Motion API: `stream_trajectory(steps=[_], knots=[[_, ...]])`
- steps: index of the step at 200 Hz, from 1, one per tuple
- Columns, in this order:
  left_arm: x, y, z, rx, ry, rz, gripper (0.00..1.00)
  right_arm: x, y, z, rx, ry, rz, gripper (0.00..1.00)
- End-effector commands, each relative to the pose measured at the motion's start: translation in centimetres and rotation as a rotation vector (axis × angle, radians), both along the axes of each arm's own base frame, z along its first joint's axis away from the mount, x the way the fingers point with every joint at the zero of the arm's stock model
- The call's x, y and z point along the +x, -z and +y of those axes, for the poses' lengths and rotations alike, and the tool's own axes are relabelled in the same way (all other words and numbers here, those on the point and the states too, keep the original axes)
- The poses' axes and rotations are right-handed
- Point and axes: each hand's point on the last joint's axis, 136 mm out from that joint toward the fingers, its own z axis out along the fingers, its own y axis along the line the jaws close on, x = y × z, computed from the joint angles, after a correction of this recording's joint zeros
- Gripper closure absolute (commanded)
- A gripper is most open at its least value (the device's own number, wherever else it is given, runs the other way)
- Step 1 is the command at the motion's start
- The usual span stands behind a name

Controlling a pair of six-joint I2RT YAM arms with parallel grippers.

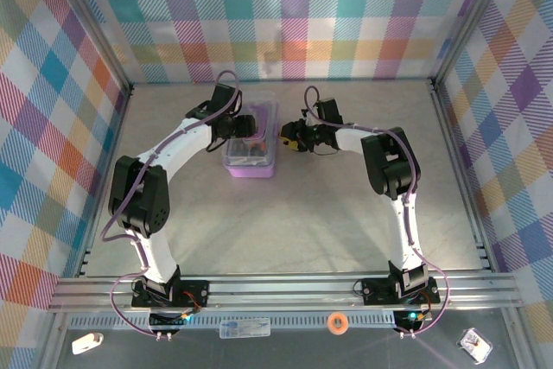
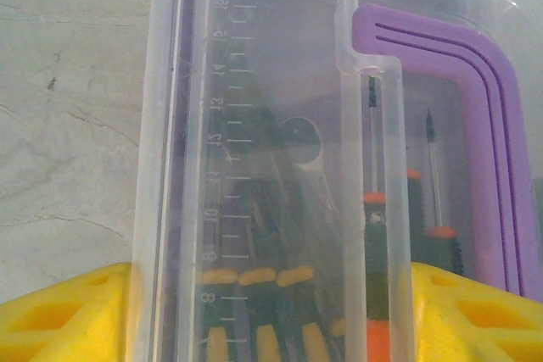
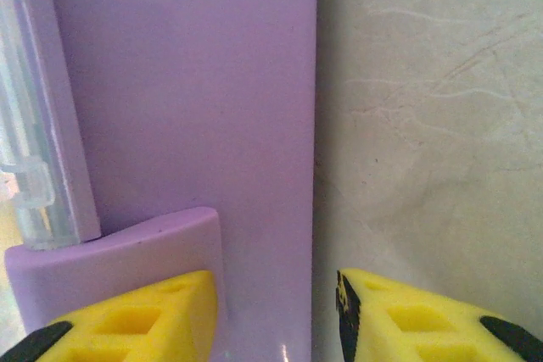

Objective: Pack the tool kit

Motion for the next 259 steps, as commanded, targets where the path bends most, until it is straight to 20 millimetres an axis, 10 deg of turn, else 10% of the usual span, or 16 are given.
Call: stream_trajectory(steps=[1, 42, 134, 259], knots=[[-15.1, 15.5, -3.2, -0.065, 0.102, 0.745, 0.91, -1.3, 0.2, 3.3, 0.033, -0.061, -0.019, 0.56], [-14.8, 14.7, -2.8, -0.026, 0.065, 0.723, 0.92, -1.4, -0.7, 1.4, -0.033, -0.027, -0.043, 0.57], [-11.5, 9.8, -2.8, -0.005, -0.109, 0.556, 0.87, -1.6, -5.5, -13.9, -0.333, 0.254, -0.114, 0.45], [-10.4, 8.9, -7.8, -0.011, 0.083, 0.508, 0.81, -5.2, -10.7, -17.8, -0.334, 0.292, -0.199, 0.4]])
